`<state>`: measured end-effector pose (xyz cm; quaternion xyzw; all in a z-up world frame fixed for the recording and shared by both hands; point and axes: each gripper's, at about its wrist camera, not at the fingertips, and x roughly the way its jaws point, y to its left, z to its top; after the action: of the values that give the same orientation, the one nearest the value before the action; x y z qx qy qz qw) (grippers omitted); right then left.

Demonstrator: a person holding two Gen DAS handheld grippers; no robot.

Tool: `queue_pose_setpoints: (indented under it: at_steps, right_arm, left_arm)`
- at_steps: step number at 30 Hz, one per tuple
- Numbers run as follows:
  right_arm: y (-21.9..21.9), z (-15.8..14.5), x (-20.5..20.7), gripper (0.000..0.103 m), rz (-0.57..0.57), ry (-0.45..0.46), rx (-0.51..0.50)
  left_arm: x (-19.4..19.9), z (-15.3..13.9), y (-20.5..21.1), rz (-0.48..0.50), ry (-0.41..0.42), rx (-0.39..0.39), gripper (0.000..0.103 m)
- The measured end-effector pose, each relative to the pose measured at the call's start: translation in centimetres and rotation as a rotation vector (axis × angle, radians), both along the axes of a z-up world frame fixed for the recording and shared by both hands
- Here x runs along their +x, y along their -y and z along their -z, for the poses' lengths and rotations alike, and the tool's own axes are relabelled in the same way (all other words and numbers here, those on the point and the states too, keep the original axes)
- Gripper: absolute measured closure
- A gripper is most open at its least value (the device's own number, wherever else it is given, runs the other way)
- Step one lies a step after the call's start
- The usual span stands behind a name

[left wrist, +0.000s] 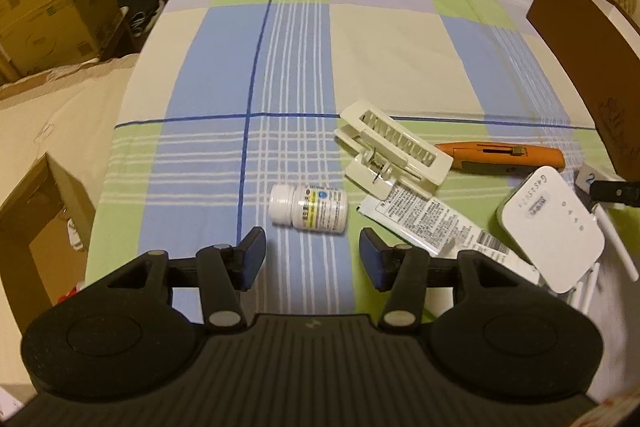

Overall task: Organize rigid objects
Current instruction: 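Grasp the white pill bottle with the left tool while the right tool grasps the white plug cube, then carry the pill bottle and plug cube over the cardboard box with both tools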

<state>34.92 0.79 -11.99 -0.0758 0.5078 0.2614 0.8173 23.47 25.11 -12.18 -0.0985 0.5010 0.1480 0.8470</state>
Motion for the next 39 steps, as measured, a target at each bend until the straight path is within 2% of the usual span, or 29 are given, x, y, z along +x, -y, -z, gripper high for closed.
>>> queue_pose_setpoints:
  at_steps: [10, 20, 28, 39]
  right_arm:
    - [0.4, 0.0, -0.2, 0.054, 0.0, 0.008, 0.005]
    - [0.4, -0.1, -0.3, 0.054, -0.011, 0.018, -0.005]
    - [0.6, -1.2, -0.7, 0.054, -0.043, 0.04, 0.019]
    - [1.7, -5.4, -2.2, 0.054, -0.113, 0.064, 0.112]
  left_arm:
    - [1.7, 1.5, -1.2, 0.05, -0.003, 0.009, 0.059]
    - [1.8, 1.3, -0.6, 0.095, 0.029, 0.043, 0.061]
    - [0.9, -1.1, 1.0, 0.101, 0.063, 0.032, 0.061]
    - [1.5, -6.1, 5.5, 0.14, 0.129, -0.008, 0.061]
